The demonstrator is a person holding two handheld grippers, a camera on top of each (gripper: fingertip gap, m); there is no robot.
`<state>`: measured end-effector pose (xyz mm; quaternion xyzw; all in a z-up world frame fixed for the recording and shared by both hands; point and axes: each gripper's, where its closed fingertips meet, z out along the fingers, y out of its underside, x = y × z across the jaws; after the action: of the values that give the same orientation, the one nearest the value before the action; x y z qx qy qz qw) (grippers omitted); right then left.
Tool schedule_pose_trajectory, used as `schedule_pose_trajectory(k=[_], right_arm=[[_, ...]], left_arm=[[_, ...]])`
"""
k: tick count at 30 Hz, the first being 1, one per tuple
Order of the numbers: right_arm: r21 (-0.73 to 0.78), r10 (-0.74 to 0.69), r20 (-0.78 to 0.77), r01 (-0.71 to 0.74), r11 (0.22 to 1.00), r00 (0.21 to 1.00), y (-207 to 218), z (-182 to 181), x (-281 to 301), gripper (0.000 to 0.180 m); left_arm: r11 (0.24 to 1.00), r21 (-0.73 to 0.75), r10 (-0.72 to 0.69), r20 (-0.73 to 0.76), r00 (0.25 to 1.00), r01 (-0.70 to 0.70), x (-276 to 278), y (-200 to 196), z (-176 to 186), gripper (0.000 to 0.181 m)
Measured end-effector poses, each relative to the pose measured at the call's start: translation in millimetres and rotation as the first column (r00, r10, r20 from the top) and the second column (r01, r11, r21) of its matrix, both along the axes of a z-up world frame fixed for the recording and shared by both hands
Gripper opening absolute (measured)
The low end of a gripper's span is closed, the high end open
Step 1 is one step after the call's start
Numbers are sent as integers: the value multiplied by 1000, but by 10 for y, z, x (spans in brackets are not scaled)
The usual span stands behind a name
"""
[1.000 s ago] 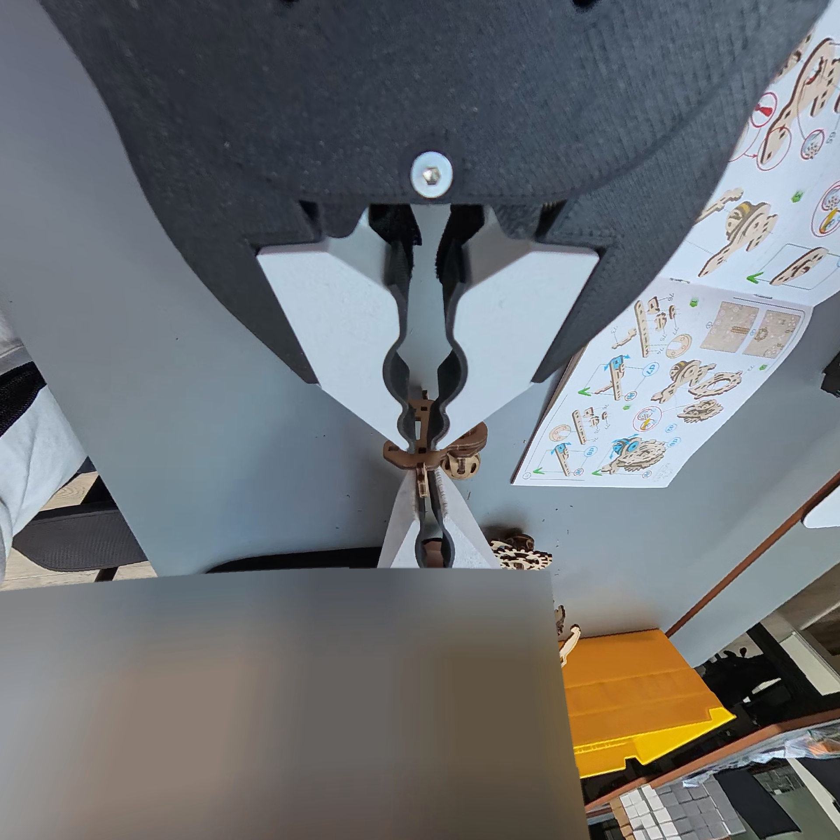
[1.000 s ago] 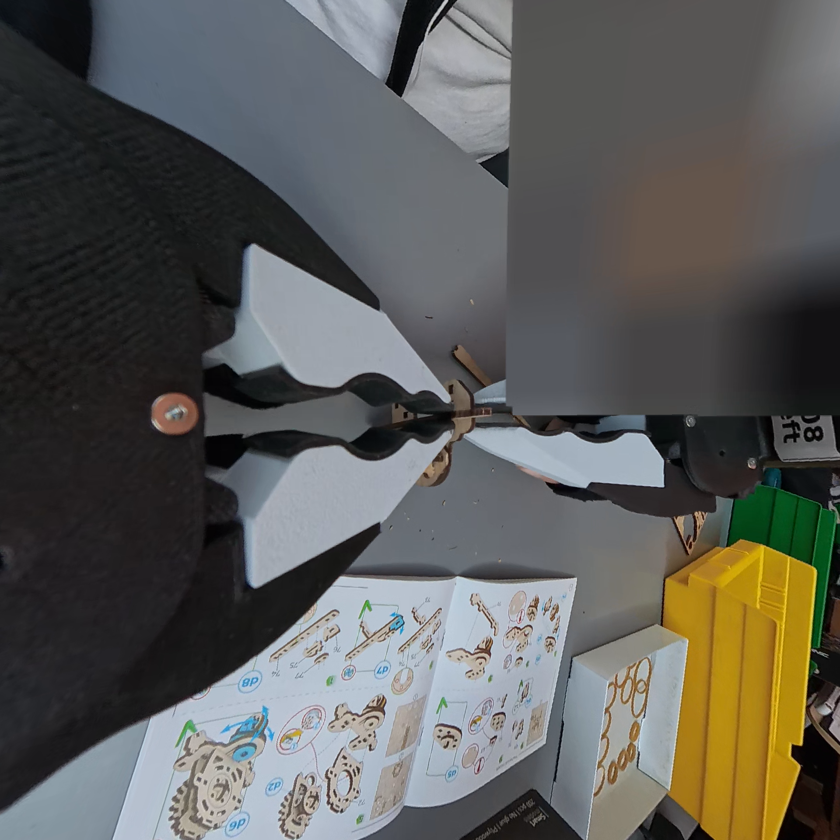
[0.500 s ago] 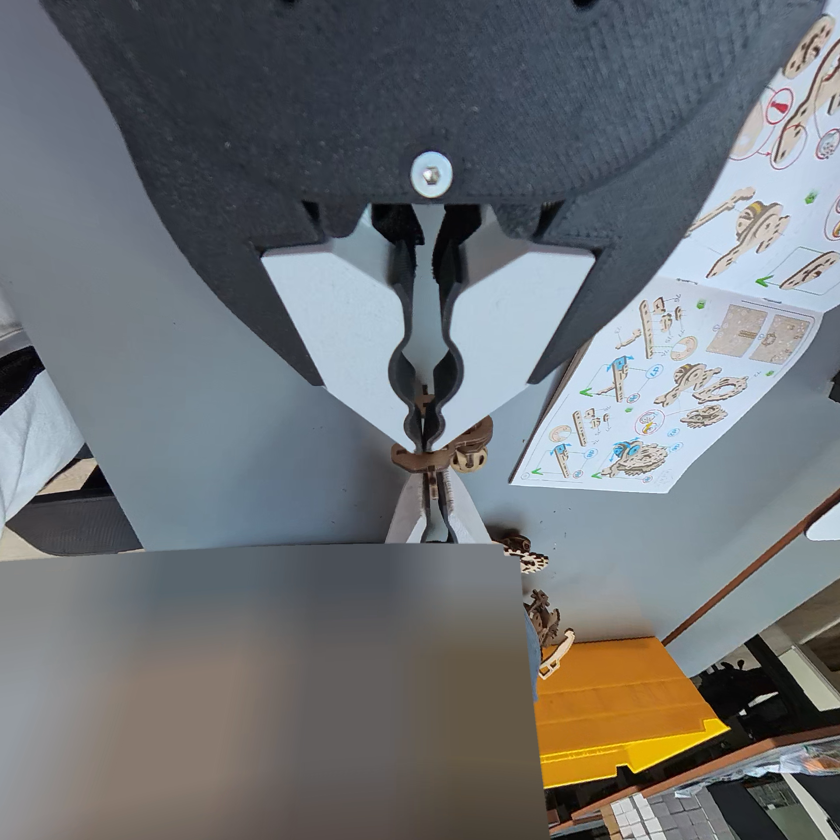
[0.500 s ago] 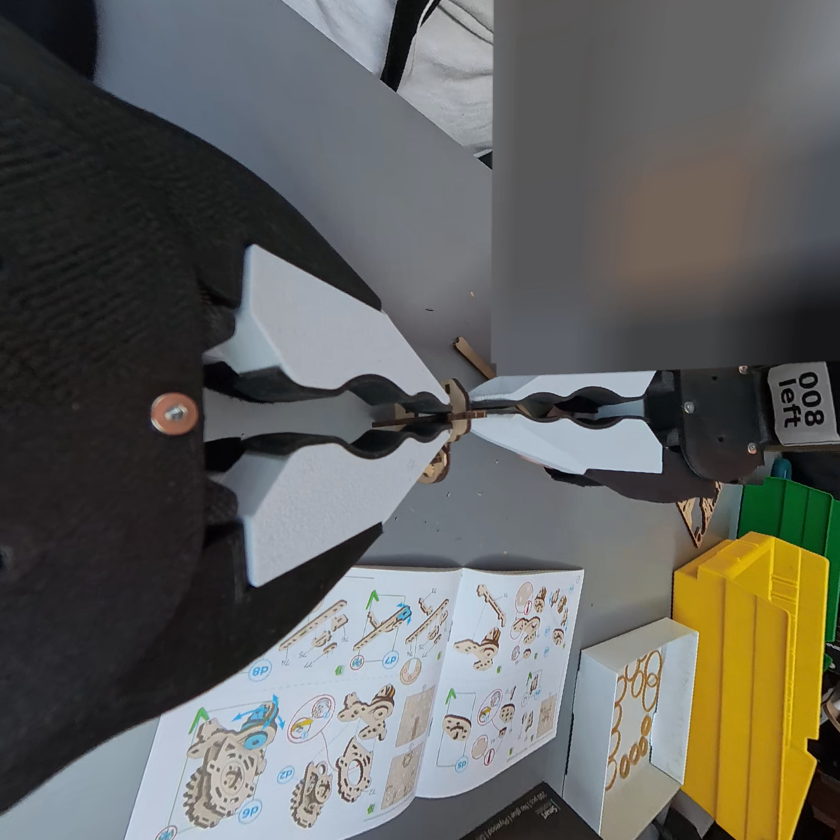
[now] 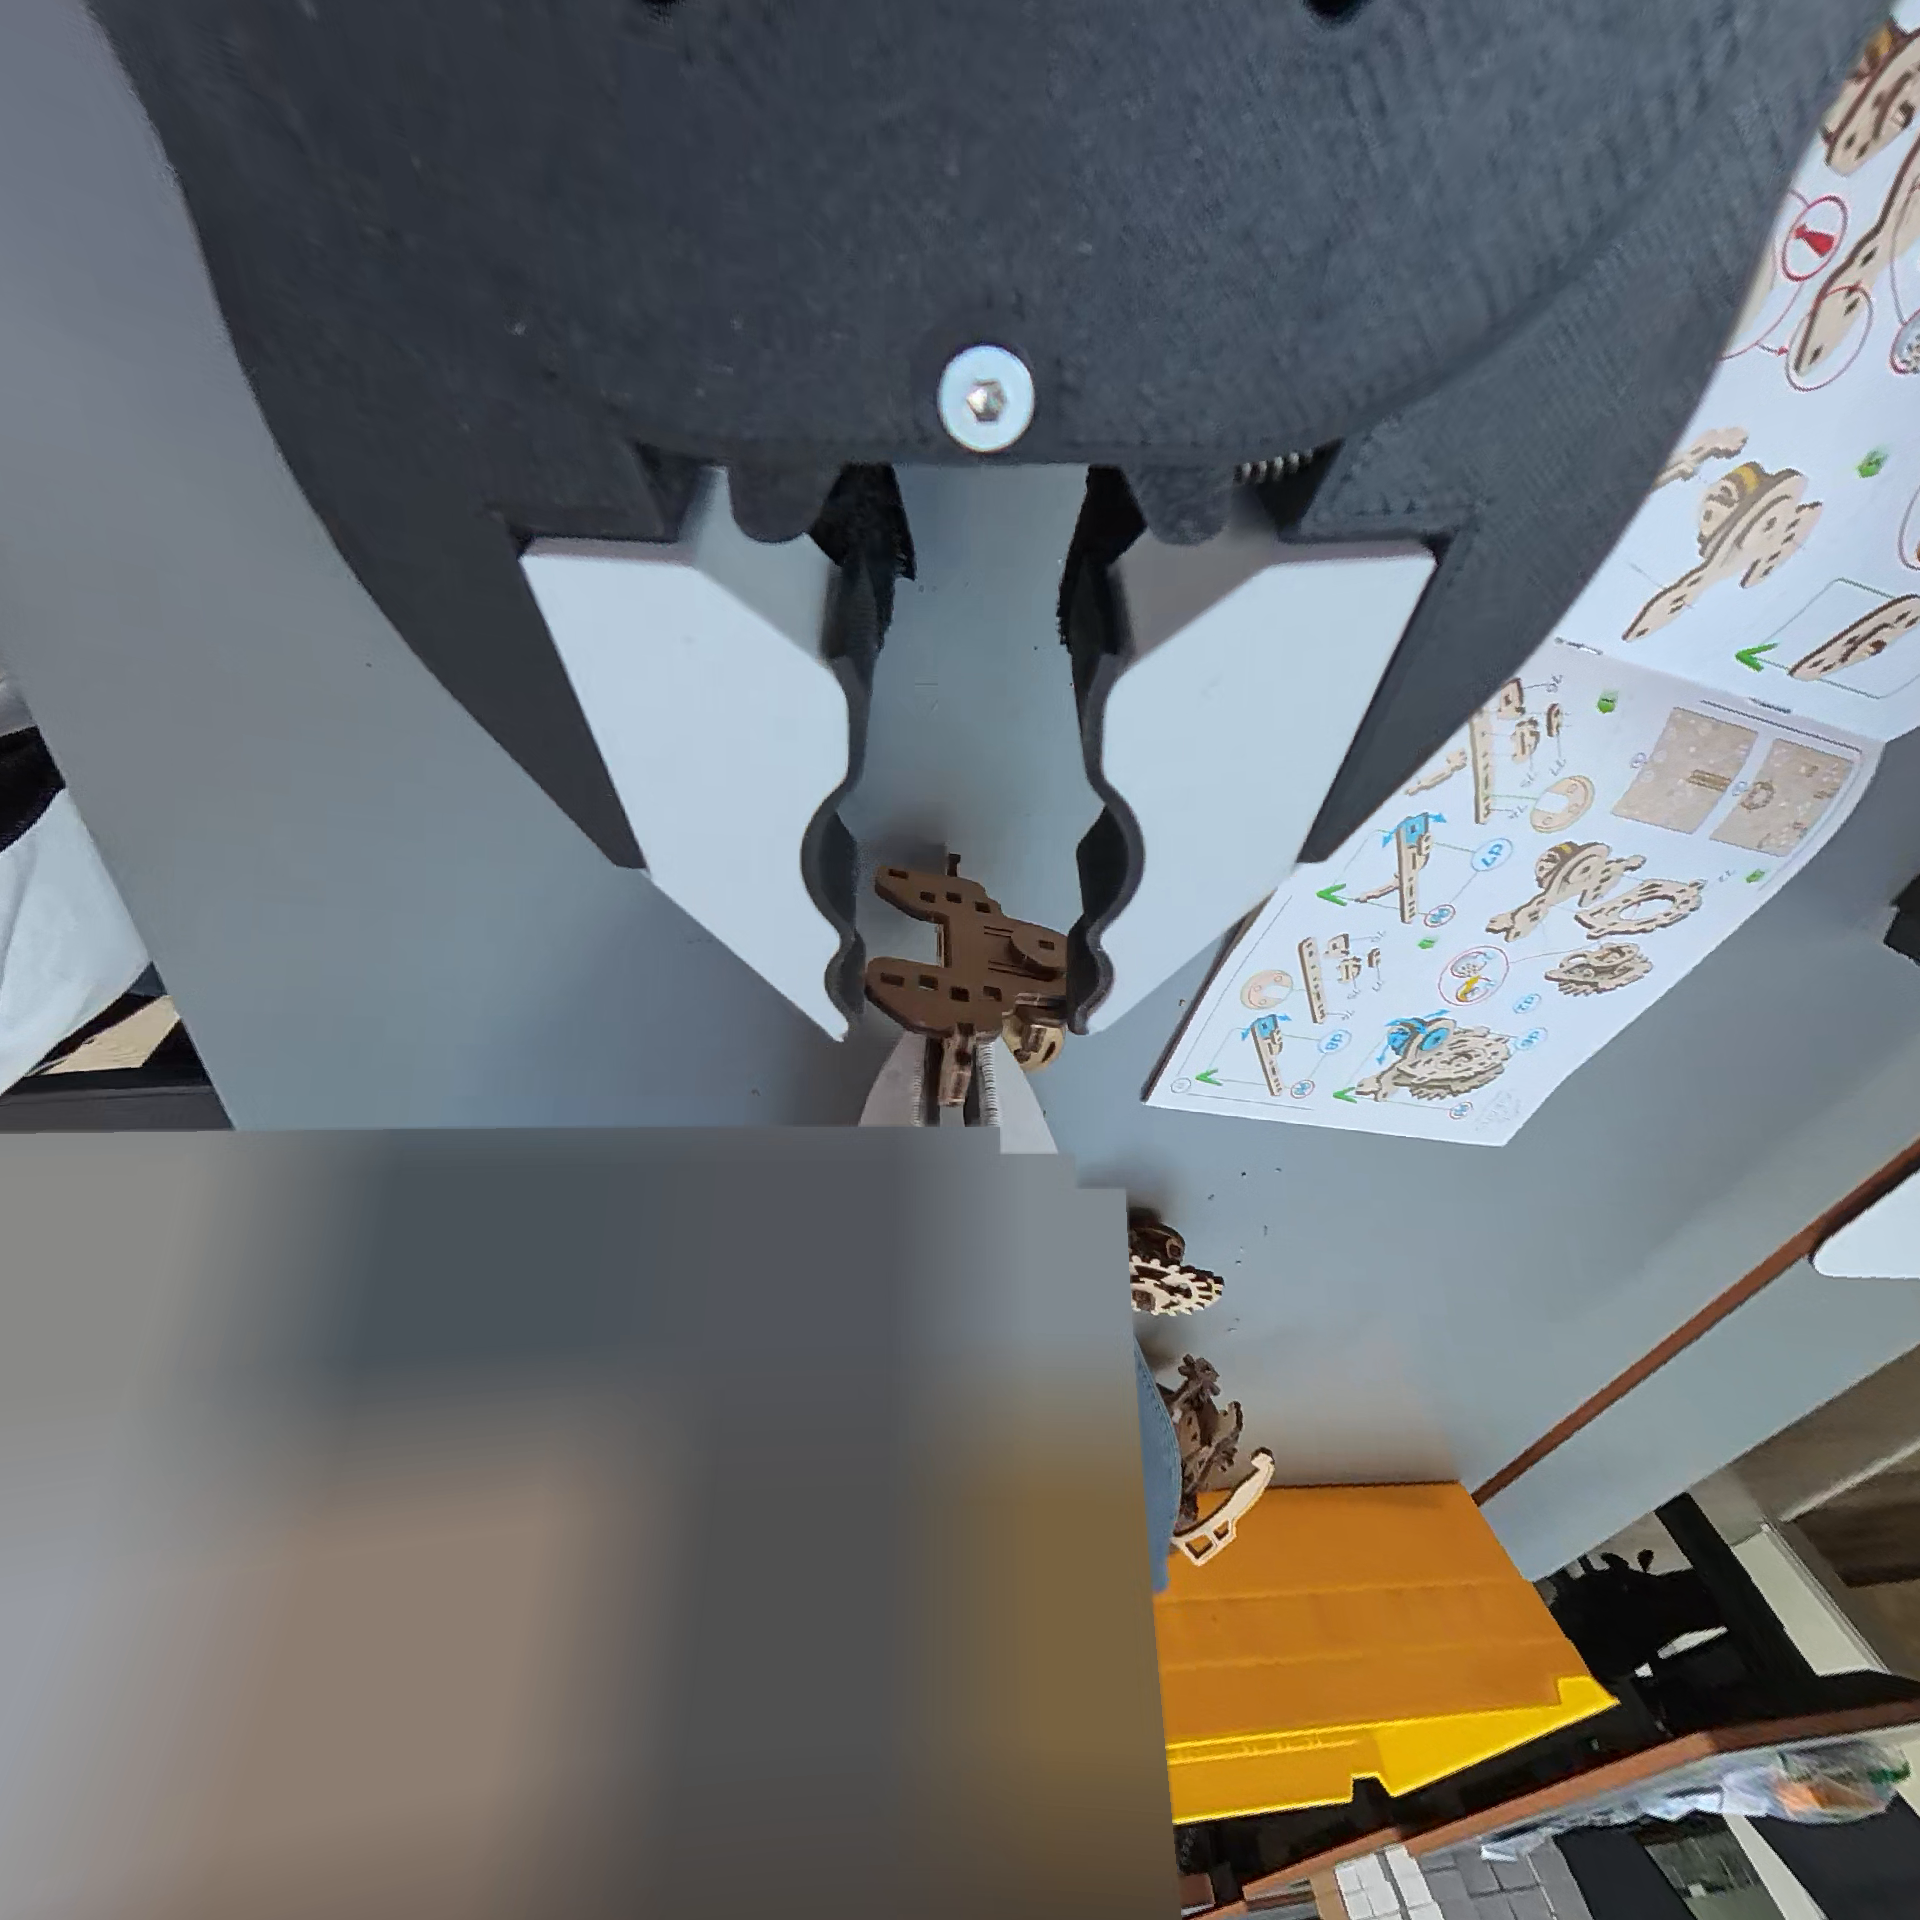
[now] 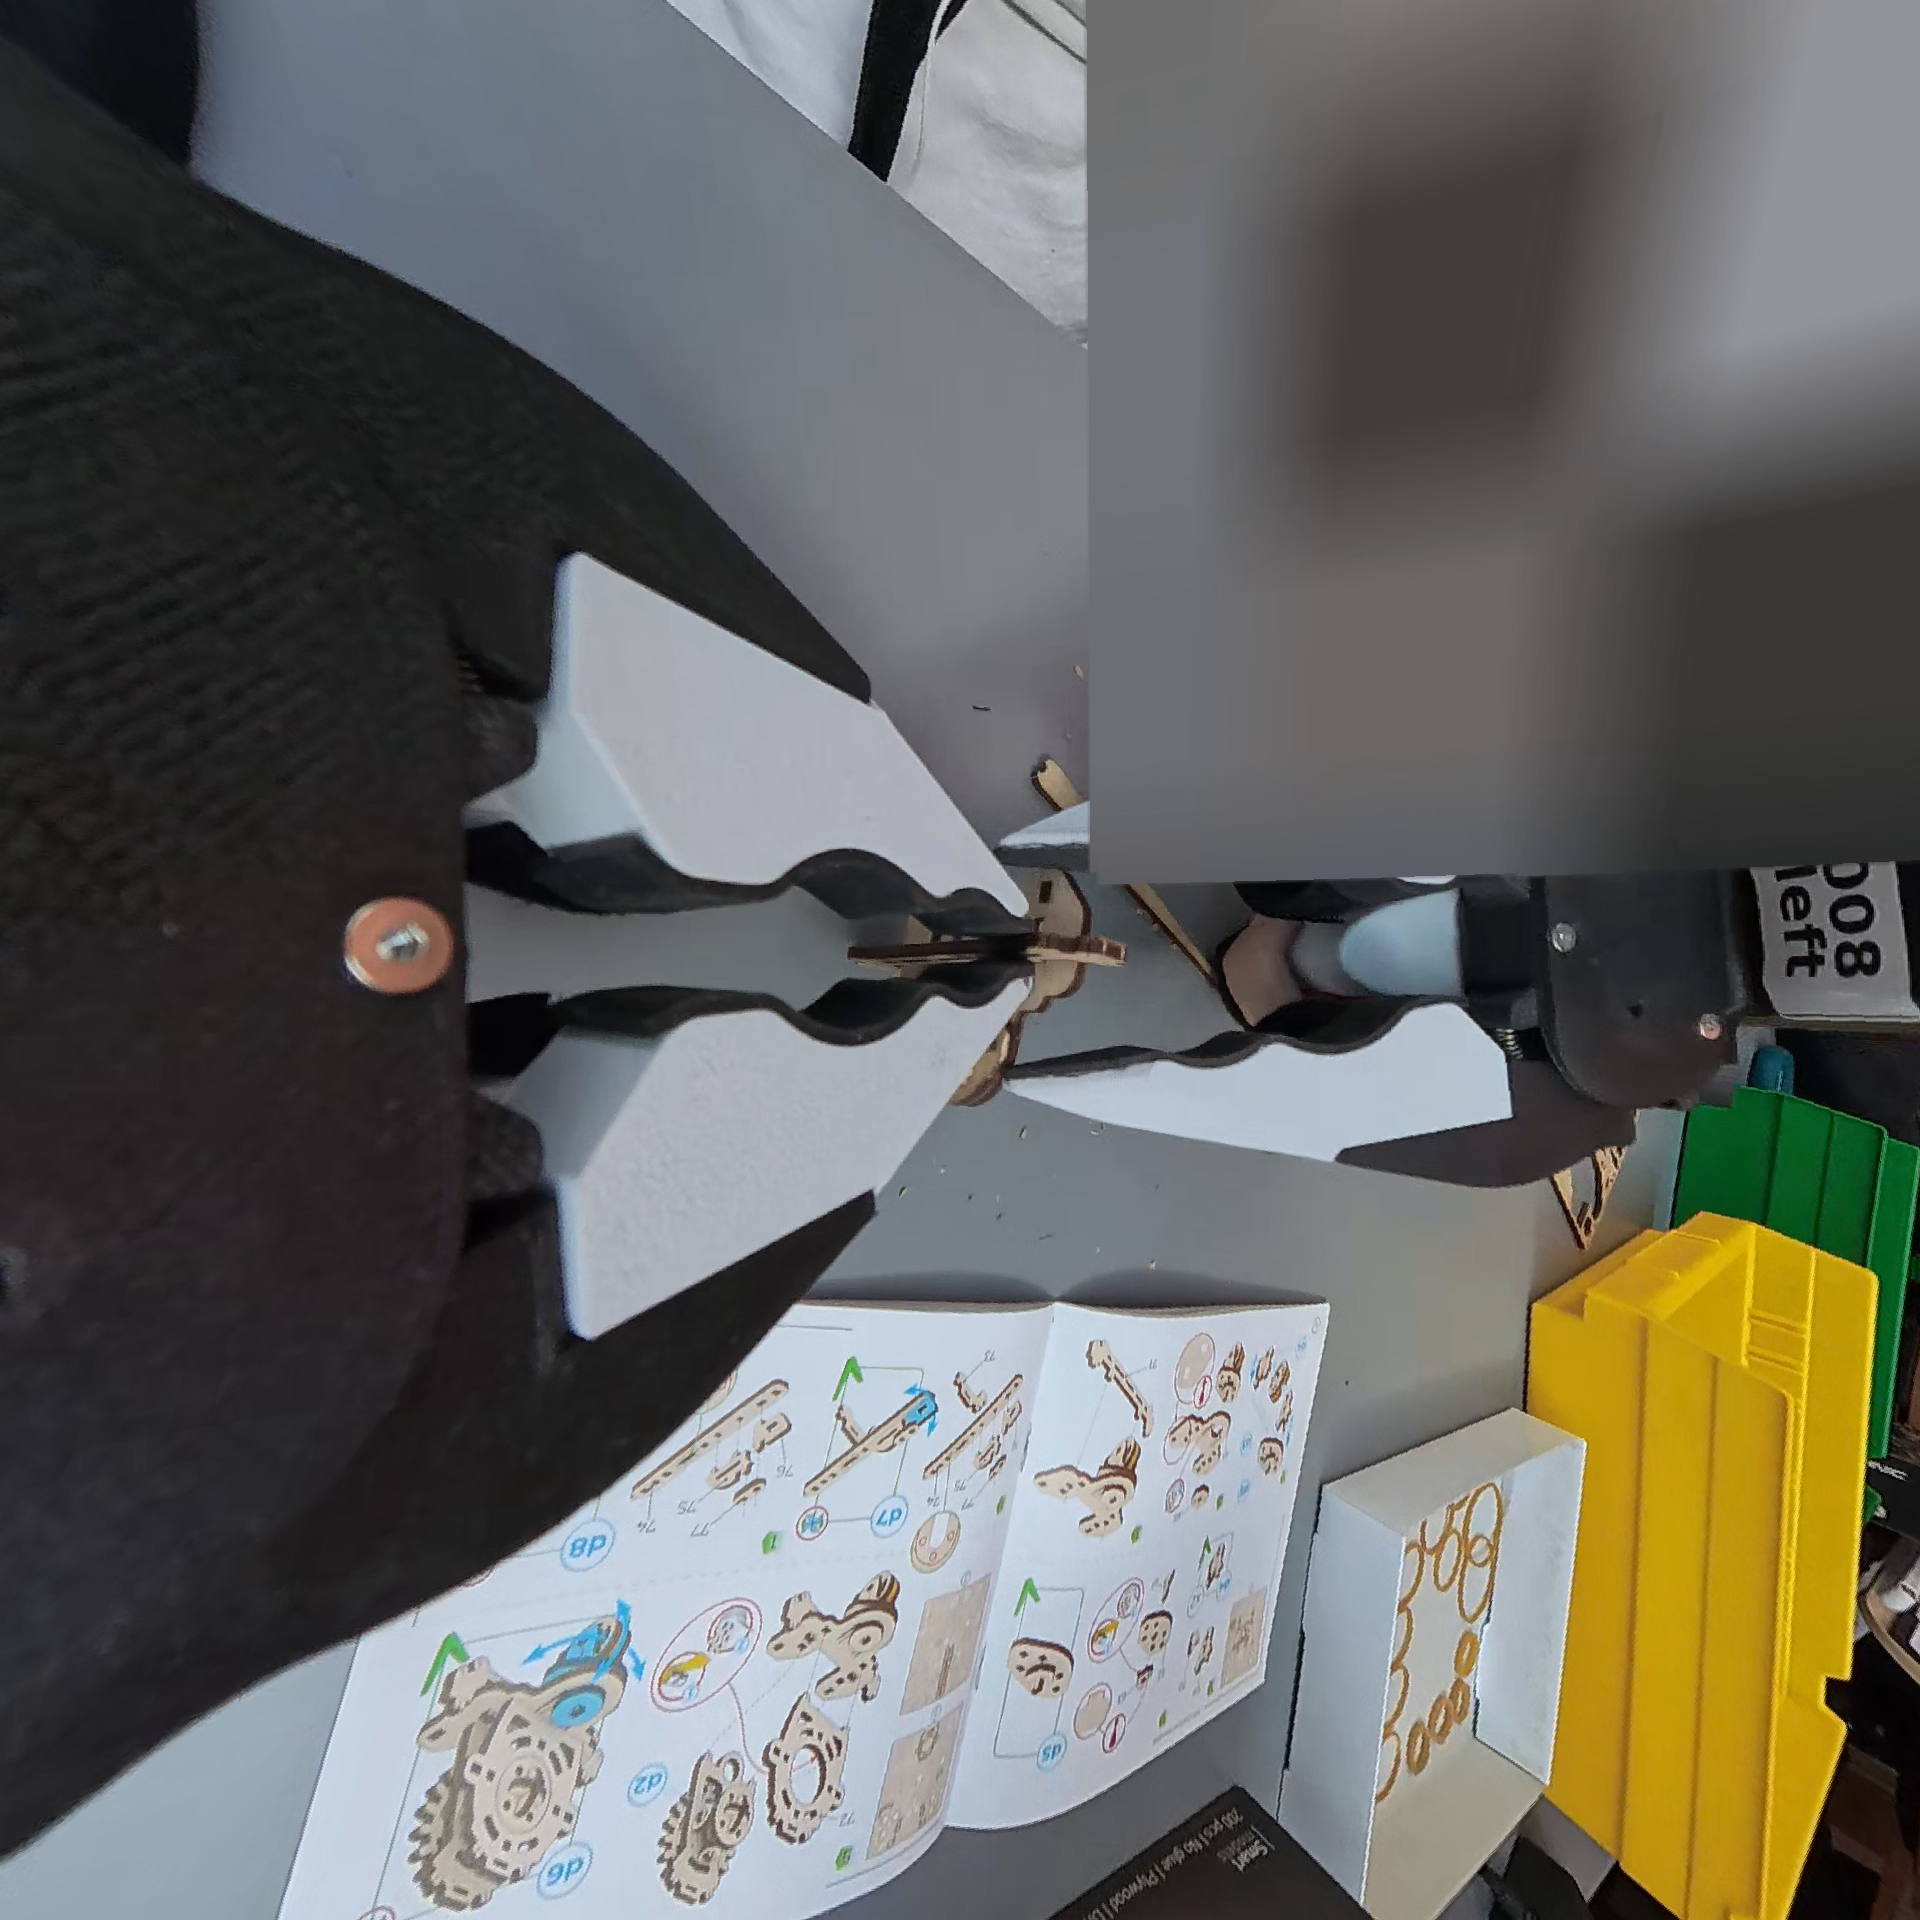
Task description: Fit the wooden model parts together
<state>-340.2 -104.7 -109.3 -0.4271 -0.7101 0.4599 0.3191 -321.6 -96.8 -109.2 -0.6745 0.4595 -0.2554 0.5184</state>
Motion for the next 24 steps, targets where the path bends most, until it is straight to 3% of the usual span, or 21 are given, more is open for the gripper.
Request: schedule_pose_trajectory(k=[3,9,15,24], right_arm=[[3,-15,-3,15,1000,1000,31,-3,0,3],[-16,2,4,-2,1000,1000,21,-5,21,1],[-10,5,0,-5,1000,1000,9,-6,11,1],[-50,-16,-22,15,999,1000,67,57,26,7]], left_arm=[[999,36,-4,-9,1000,4,-4,-13,9,25],[995,99,-22,-4,1000,22,-8,-63,52,38],[987,156,-33,-60,998,42,21,-61,7,26],[986,164,0,-66,998,11,-19,-21,2,26]])
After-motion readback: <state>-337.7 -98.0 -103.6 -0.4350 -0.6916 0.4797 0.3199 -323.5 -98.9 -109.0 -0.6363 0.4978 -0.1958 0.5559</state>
